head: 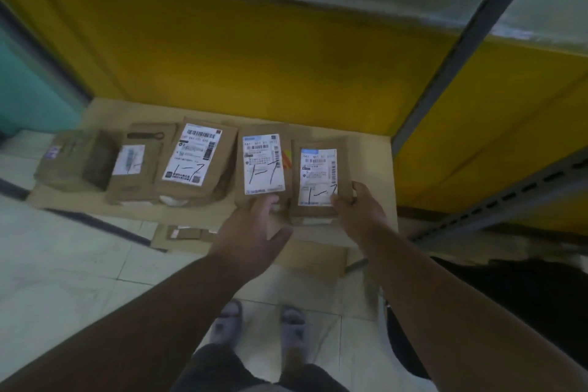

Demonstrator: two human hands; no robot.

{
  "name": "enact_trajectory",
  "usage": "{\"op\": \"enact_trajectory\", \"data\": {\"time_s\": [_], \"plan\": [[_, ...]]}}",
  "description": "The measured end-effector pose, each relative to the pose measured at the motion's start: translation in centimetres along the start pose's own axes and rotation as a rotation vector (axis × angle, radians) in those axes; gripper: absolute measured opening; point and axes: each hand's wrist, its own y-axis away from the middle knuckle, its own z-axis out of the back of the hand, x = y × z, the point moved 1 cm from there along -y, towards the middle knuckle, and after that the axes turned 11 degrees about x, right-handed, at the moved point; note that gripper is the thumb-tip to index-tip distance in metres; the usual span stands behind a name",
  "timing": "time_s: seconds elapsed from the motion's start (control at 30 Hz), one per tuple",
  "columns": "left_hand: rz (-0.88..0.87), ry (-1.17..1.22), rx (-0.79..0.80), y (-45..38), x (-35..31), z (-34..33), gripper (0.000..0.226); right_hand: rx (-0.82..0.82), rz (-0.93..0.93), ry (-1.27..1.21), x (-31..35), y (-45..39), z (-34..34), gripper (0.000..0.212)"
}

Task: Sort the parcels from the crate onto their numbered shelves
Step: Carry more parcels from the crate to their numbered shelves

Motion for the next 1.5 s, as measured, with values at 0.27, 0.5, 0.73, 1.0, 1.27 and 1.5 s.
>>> {"op": "enact_trajectory", "data": {"time_s": [0.27,0.5,0.73,1.0,1.27,1.5], "plan": [[0.036,-0.003,-0.006,2.7,-0.2,-0.1,0.059,-0.06,0.183,0.463,2.2,7.2,0.0,0.06],[0.139,-0.04,-0.11,10.7,8.2,4.6,0.057,0.004,0.572,0.637,11.3,14.8,-8.8,0.06],[0.364,-0.066,-0.303,27.1,24.5,13.2,0.06,0.086,0.928,0.647,23.7,22.6,-28.8,0.06],[0.632,-0.021,-0.443,41.5,38.8,22.0,0.062,0.292,1.158,0.68,36.7,30.1,-46.7,0.06],[0.847,-0.074,-0.488,42.7,54.4,32.2,0.067,0.365,1.337,0.766,50.5,28.2,-62.8,0.069],[1.012,-0.088,-0.561,47.1,66.6,45.1,0.067,0.468,1.476,0.843,66.3,29.9,-78.8,0.067]]}}
